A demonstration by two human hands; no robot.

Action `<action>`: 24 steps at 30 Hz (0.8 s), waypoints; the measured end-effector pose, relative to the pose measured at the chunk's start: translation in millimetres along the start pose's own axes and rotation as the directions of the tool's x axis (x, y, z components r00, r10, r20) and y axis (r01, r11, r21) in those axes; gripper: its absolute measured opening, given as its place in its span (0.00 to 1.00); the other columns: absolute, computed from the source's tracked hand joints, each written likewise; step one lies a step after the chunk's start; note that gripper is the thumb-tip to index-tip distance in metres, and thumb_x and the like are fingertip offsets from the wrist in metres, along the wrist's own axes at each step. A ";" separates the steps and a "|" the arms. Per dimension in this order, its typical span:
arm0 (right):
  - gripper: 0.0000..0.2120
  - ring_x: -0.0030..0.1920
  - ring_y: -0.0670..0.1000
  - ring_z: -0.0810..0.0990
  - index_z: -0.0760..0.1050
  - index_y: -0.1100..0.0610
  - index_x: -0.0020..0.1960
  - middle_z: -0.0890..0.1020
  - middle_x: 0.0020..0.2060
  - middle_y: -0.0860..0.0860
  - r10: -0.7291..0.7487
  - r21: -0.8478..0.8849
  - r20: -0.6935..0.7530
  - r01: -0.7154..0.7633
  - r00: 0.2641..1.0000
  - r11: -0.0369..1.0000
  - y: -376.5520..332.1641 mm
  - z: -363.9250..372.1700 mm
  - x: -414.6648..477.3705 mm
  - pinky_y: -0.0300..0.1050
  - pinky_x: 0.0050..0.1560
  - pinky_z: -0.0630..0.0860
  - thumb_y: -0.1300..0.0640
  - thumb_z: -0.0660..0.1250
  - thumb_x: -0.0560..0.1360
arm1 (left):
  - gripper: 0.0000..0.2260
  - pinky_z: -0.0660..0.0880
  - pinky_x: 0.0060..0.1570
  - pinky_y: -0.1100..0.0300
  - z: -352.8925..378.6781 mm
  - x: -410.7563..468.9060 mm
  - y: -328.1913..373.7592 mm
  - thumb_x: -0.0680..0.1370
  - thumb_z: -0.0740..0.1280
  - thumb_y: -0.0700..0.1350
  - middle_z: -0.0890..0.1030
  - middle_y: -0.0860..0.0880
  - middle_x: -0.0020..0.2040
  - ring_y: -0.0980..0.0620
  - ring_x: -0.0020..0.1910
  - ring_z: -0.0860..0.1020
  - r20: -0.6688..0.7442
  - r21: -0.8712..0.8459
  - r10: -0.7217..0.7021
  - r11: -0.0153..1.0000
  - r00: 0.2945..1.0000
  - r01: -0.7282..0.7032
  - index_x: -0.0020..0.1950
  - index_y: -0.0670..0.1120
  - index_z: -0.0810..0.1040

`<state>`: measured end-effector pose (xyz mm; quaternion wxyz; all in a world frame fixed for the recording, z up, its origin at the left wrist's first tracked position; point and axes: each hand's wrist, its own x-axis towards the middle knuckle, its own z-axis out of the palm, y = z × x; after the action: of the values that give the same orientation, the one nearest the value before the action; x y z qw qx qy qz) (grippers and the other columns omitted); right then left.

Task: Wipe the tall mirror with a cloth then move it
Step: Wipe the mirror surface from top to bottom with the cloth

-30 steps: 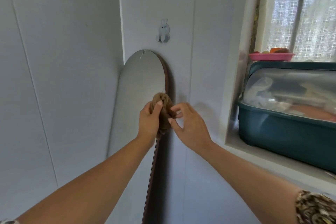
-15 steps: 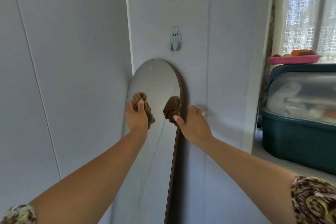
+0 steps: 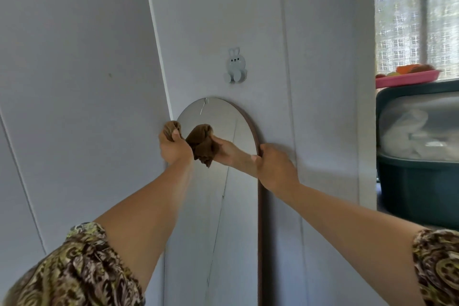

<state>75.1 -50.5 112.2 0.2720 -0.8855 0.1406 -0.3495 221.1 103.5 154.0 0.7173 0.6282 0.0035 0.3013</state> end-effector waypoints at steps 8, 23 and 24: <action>0.15 0.52 0.57 0.81 0.72 0.59 0.64 0.82 0.52 0.57 -0.010 0.064 -0.027 0.012 1.000 0.998 8.2 8.2 3.6 0.47 0.49 0.74 0.54 0.58 0.81 | 0.21 0.69 0.71 0.41 47.1 4.9 -24.7 0.84 0.52 0.51 0.72 0.45 0.74 0.43 0.72 0.71 0.169 0.072 0.150 0.984 0.974 -0.164 0.76 0.50 0.64; 0.10 0.45 0.52 0.80 0.72 0.55 0.60 0.81 0.45 0.50 -0.081 0.180 -0.076 0.093 0.994 0.979 6.9 8.5 -12.2 0.46 0.44 0.75 0.55 0.56 0.81 | 0.23 0.47 0.80 0.39 5.3 -91.9 -62.5 0.86 0.53 0.44 0.54 0.50 0.83 0.49 0.83 0.45 0.674 -0.217 0.655 0.617 0.342 -0.756 0.81 0.48 0.58; 0.11 0.45 0.53 0.81 0.71 0.56 0.61 0.81 0.45 0.52 -0.083 0.174 -0.072 0.095 0.994 0.980 6.6 10.3 -15.1 0.49 0.45 0.77 0.56 0.55 0.81 | 0.23 0.48 0.80 0.39 2.5 -92.2 -66.0 0.86 0.53 0.44 0.54 0.49 0.83 0.47 0.83 0.45 0.688 -0.222 0.658 0.592 0.305 -0.775 0.81 0.47 0.59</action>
<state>71.0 -45.2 93.9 0.3293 -0.8514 0.0778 -0.4008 174.8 59.0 60.5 0.3967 0.6773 -0.5311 0.3189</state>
